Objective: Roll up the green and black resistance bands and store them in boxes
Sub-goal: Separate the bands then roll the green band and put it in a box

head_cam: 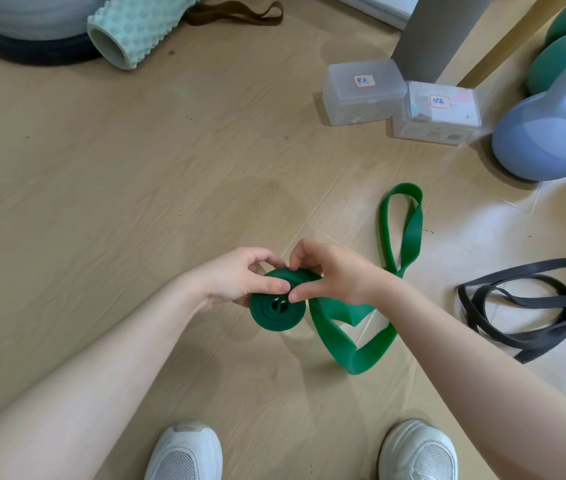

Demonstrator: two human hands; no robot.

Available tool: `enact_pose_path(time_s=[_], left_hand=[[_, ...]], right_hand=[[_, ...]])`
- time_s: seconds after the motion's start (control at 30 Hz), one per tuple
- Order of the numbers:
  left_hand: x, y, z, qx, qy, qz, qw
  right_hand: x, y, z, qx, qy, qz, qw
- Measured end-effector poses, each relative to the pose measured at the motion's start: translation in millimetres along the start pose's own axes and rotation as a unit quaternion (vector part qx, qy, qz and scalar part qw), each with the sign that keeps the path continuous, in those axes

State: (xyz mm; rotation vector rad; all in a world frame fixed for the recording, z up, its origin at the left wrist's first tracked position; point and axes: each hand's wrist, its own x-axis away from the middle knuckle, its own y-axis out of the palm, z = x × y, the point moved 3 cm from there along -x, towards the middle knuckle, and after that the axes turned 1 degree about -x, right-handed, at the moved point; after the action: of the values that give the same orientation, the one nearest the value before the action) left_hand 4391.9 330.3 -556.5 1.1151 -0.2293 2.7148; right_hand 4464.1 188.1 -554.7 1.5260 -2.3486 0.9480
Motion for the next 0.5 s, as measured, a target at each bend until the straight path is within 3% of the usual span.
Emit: enact_pose_path(time_s=[0.17, 0.43, 0.5], left_hand=[[-1, 1, -4, 0.064, 0.026, 0.084, 0.994], [4, -25, -13, 0.198, 0.059, 0.186, 0.961], [4, -25, -15, 0.206, 0.063, 0.197, 0.956]], right_hand=[[-1, 1, 12, 0.009, 0.008, 0.108, 0.994], [7, 4, 33, -0.222, 0.021, 0.090, 0.971], [3, -1, 30, -0.186, 0.026, 0.097, 0.977]])
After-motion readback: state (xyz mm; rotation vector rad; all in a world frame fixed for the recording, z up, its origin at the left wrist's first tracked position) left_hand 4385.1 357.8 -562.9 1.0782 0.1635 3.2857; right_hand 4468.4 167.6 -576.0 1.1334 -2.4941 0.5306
